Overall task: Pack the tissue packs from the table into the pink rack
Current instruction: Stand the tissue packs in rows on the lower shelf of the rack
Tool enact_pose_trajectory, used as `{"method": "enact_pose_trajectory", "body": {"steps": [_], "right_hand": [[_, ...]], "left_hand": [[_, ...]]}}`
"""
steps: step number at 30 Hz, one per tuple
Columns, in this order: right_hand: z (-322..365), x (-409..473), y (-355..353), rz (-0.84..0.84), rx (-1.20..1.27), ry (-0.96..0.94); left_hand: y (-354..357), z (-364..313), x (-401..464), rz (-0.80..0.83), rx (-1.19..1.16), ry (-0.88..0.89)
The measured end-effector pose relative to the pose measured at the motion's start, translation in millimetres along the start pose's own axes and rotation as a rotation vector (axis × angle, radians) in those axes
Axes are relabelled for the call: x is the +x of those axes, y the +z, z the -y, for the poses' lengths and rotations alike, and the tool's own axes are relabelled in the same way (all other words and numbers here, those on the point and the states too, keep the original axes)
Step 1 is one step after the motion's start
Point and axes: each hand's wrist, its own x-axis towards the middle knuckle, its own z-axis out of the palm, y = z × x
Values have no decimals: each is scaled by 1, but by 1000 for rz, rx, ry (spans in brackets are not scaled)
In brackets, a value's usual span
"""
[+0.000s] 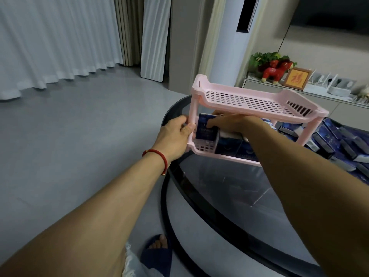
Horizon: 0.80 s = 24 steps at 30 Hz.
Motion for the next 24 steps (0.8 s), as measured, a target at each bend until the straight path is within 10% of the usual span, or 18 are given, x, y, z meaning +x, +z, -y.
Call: {"method": "enact_pose_trajectory", "body": {"steps": [24], "right_hand": [[-11,45,-1,-27,-1,37]], "left_hand": [[6,-13,0,-75,-81,-25]]}}
